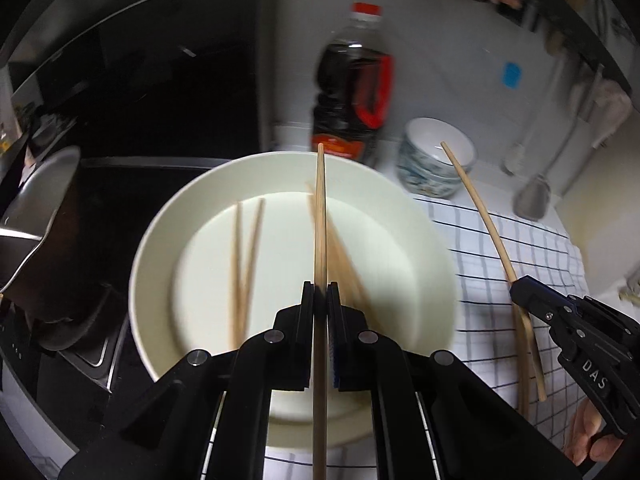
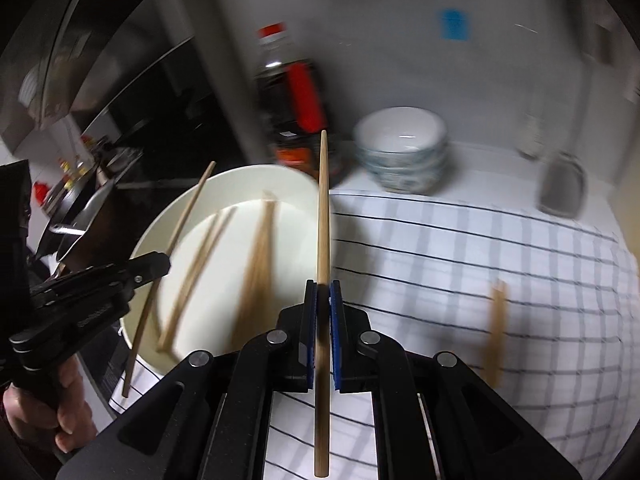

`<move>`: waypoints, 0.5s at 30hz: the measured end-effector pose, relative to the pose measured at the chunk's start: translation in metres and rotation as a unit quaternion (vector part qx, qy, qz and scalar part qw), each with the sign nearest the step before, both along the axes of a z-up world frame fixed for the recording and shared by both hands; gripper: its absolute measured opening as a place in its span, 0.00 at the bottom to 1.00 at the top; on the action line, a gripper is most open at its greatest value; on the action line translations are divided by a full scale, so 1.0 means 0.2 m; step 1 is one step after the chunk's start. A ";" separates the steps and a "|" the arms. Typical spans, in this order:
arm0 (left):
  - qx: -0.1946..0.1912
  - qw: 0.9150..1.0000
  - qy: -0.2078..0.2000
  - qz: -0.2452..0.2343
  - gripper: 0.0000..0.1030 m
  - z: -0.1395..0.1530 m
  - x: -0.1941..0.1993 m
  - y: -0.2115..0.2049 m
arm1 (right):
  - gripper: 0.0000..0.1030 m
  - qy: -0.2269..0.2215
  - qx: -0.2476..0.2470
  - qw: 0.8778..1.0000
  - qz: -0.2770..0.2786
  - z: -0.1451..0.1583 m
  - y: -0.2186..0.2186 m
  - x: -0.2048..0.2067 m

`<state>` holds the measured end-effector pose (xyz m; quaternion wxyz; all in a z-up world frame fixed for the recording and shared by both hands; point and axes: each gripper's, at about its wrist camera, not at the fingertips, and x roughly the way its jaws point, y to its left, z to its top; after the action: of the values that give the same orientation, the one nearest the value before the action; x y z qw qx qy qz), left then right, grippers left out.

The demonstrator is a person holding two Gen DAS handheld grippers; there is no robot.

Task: Organize utensils
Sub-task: 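Carry the chopstick in the right tool over the white basin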

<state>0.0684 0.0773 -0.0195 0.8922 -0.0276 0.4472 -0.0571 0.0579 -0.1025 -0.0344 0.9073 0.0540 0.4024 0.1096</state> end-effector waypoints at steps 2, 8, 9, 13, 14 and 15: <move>0.000 1.000 0.006 0.011 0.07 -0.03 0.04 0.09 | 0.06 0.005 0.000 1.000 0.014 -0.01 0.10 0.07; -0.001 0.999 0.026 0.029 0.07 -0.13 0.16 0.24 | 0.06 0.032 0.012 0.999 0.040 -0.08 0.33 0.23; -0.003 0.999 0.029 0.030 0.07 -0.15 0.18 0.26 | 0.06 0.038 0.014 0.998 0.041 -0.08 0.36 0.26; -0.008 0.999 0.040 0.025 0.07 -0.21 0.25 0.28 | 0.06 0.058 0.017 0.997 0.042 -0.14 0.44 0.32; -0.009 0.999 0.041 0.024 0.07 -0.22 0.26 0.28 | 0.06 0.065 0.016 0.997 0.041 -0.17 0.46 0.35; -0.009 0.999 0.044 0.023 0.07 -0.24 0.28 0.28 | 0.06 0.070 0.016 0.997 0.040 -0.18 0.46 0.36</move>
<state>0.1237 0.1337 -0.0675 0.8725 -0.0479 0.4847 -0.0392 0.1302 -0.0097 -0.0711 0.8706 0.0601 0.4652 0.1481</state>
